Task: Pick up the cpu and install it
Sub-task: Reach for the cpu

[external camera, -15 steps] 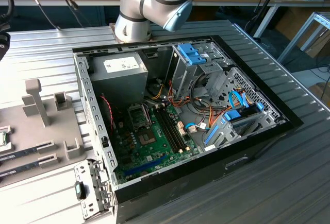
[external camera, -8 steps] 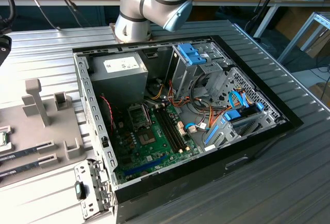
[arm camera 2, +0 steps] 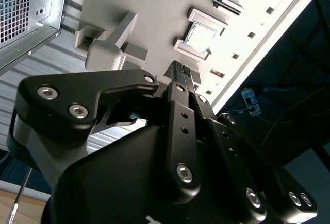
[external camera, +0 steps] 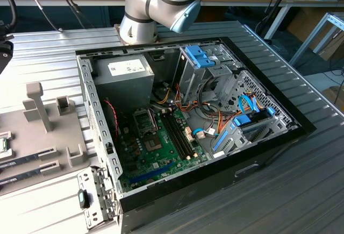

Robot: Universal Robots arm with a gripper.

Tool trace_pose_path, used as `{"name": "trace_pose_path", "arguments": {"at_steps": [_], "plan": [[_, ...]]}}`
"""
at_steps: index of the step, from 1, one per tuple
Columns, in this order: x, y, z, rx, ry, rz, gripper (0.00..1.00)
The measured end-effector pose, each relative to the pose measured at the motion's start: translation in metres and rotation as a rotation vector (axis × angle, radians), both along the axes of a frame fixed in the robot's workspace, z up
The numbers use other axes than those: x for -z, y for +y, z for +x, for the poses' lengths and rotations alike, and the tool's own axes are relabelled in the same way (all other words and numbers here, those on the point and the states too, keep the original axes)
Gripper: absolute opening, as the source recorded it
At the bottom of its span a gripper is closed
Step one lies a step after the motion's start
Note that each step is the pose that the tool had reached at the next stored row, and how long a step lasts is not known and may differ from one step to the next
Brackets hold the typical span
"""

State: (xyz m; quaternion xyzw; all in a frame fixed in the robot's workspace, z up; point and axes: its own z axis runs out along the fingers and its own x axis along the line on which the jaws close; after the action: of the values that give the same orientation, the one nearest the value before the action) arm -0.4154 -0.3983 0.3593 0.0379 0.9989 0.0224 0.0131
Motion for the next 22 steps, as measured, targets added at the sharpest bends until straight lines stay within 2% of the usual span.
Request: {"name": "trace_pose_path", "arguments": {"at_steps": [13, 19, 22], "plan": [[0.0064, 0.0007, -0.0007, 0.0, -0.0001, 0.0, 0.11], [0.0107, 0.0057, -0.0014, 0.0, -0.0001, 0.0, 0.11], [0.0128, 0.0066, -0.0017, 0.0, 0.0001, -0.0001, 0.11]]}}
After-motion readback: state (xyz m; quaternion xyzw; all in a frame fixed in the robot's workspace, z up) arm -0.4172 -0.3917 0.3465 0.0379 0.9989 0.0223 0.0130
